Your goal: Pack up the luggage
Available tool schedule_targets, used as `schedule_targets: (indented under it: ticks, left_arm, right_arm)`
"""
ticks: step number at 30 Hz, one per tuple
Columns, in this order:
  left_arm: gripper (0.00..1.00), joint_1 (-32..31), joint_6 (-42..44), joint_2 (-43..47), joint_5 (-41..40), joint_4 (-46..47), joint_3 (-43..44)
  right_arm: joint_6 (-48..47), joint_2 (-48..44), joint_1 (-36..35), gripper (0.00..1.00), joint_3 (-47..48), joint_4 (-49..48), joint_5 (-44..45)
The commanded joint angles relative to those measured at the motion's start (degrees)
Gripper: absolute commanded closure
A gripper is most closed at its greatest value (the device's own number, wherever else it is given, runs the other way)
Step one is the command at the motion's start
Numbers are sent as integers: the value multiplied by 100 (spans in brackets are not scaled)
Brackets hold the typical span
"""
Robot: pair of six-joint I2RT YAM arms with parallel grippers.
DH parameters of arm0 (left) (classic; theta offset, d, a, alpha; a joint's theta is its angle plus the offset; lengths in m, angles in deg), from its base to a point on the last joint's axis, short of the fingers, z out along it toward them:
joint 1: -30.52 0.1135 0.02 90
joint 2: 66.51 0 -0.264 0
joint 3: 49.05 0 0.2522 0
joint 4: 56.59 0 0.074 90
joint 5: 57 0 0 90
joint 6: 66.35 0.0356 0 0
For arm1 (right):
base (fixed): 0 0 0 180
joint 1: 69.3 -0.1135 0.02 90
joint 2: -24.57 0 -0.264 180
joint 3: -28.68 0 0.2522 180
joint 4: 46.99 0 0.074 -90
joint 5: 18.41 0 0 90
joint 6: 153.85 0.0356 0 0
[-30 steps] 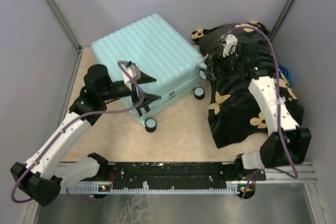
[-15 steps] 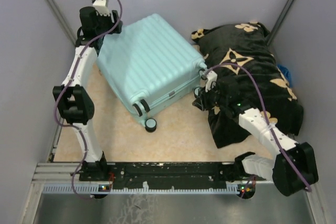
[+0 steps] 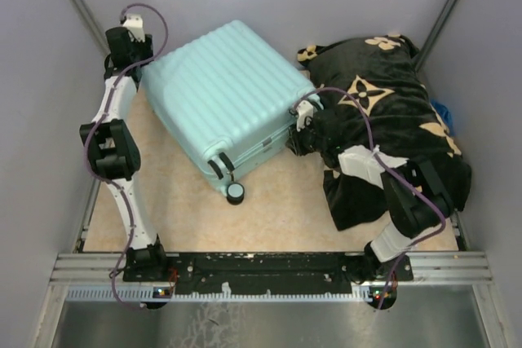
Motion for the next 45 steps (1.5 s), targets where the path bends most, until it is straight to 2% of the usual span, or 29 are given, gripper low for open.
schedule_targets:
  ticks: [1,5,8,12,16,19,21,24,27,29,32,38,45]
  left_arm:
    - [33,218,88,805,1291,-149,-1272]
    - [36,247,376,1509,2207,-237,-2293]
    - [40,263,450,1894,2236,-362,-2832]
    - [35,468,424,2375,2145,-282,-3285]
    - [24,777,572,2559,2694,-605,-2791]
    - [18,822,1050,2599,3156,-1176,-2232]
    - [15,818,1465,2652,3775,-1578,-1848]
    - [12,782,2141,2793,5198,-2254,-1572]
    - [11,480,2737,2991,6195,-2896,-1566]
    - [12,77,3299,3193,6224,-3262,-1796]
    - [12,-696,4053,3612,5734,-3499,-2381]
    - [12,-1480,3736,4119,5686,-3282,-3128]
    - [12,-1706,3724,4312,5442,-3480,-3127]
  right_arm:
    - [-402,690,-62,75,890,-997,138]
    - [-585,1353,16,75,1670,-1228,-41]
    - [-666,1814,122,74,2313,-1236,-324]
    - [-513,1829,404,68,2643,-1001,-952]
    - [-200,1020,825,53,1979,-538,-1990]
    - [-91,260,1084,42,1378,-111,-2792]
    - [-88,-195,1177,36,975,81,-3138]
    - [-14,-702,1230,35,376,6,-3738]
    - [573,-946,1173,39,-196,-746,-4022]
    - [881,-925,1104,40,-453,-1218,-4072]
    - [1324,-674,984,40,-653,-1956,-4202]
    - [2374,255,808,42,-627,-3307,-4430]
    - [2556,1006,494,43,-480,-3946,-4534]
